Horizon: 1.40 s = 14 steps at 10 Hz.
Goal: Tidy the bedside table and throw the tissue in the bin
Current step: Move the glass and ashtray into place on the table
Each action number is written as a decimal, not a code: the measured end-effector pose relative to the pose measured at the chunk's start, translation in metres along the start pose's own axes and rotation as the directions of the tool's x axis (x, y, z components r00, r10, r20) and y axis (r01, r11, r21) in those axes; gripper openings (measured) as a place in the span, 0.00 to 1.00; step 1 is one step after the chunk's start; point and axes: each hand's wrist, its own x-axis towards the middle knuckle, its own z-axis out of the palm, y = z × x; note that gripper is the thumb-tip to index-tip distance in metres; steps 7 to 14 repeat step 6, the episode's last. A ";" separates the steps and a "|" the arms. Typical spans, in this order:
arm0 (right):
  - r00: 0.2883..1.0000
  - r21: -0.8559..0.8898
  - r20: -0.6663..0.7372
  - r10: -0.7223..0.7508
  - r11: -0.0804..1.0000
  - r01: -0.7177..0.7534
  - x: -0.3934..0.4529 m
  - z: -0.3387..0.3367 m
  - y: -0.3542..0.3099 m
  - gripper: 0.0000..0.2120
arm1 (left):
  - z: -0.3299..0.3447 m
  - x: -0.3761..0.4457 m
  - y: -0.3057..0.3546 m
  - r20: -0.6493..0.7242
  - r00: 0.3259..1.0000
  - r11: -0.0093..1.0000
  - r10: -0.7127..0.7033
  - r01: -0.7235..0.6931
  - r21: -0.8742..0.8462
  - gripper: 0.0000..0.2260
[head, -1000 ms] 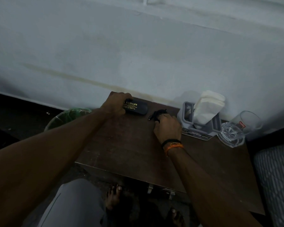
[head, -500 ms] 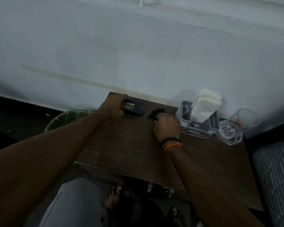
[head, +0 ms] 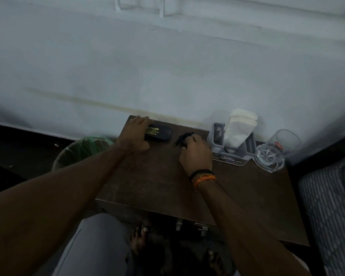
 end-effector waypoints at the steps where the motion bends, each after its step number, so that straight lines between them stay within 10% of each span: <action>1: 1.000 0.044 -0.016 -0.014 0.999 0.015 -0.015 -0.007 -0.003 0.15 | 0.000 -0.015 0.016 -0.009 1.000 1.000 -0.021 0.021 -0.005 0.41; 6: 0.999 -0.048 0.033 0.031 0.998 -0.029 -0.086 -0.083 0.052 0.11 | -0.013 -0.076 0.123 0.243 0.970 0.999 0.024 -0.035 0.039 0.33; 14: 0.999 -0.048 0.033 0.031 0.998 -0.029 -0.086 -0.083 0.052 0.11 | -0.013 -0.076 0.123 0.243 0.970 0.999 0.024 -0.035 0.039 0.33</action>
